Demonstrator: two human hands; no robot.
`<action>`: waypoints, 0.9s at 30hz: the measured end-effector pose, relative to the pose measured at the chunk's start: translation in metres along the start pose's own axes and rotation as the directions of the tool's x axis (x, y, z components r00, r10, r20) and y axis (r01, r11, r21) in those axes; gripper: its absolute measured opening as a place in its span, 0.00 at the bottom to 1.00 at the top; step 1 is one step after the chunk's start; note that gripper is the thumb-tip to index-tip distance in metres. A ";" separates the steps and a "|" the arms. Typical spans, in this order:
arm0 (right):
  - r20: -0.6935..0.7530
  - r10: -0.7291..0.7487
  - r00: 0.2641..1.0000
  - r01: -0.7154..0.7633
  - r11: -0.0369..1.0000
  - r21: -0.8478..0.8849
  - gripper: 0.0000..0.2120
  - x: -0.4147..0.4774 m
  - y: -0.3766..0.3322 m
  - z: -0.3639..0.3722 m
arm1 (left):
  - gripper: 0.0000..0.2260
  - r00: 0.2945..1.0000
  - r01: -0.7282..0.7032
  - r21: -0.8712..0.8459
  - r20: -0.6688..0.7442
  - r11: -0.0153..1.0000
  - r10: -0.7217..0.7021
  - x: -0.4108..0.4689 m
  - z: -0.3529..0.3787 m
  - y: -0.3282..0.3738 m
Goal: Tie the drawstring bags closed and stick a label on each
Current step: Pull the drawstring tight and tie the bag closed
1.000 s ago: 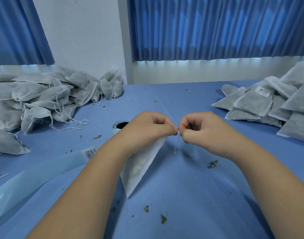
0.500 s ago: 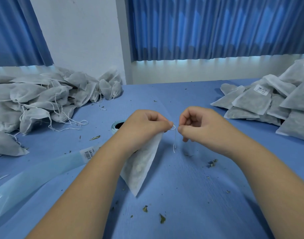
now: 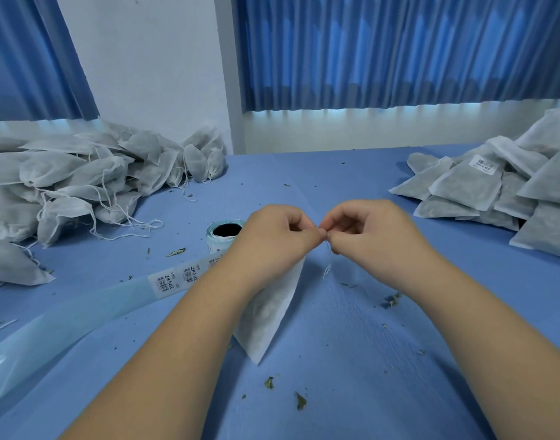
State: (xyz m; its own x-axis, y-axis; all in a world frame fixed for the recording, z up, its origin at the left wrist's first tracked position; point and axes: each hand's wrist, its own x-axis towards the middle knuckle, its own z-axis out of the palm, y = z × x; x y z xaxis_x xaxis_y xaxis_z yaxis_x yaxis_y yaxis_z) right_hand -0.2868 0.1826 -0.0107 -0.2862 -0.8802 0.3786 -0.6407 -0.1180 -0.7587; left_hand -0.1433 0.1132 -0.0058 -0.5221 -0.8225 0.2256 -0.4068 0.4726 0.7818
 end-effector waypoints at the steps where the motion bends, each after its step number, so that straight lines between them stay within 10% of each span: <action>1: 0.002 0.002 1.000 -0.001 1.000 -0.022 0.11 0.000 0.000 0.001 | 0.09 1.000 -0.013 0.034 -0.012 0.999 0.013 0.000 0.001 -0.001; 14: 0.052 0.171 0.984 -0.169 0.985 -0.040 0.07 0.000 -0.004 -0.003 | 0.06 0.986 -0.069 0.279 -0.129 0.958 0.108 -0.005 0.009 0.008; 27: 0.099 0.150 0.984 -0.172 0.945 0.277 0.04 -0.002 -0.010 -0.012 | 0.10 0.996 0.049 -0.311 0.092 0.949 -0.021 -0.003 -0.004 0.005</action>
State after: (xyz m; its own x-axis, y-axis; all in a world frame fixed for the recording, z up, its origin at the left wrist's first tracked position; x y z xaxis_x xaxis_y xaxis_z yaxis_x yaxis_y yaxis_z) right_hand -0.2889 0.1908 0.0025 -0.3069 -0.9292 0.2058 -0.3587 -0.0873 -0.9294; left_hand -0.1408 0.1171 0.0001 -0.5802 -0.7997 0.1543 -0.1789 0.3100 0.9338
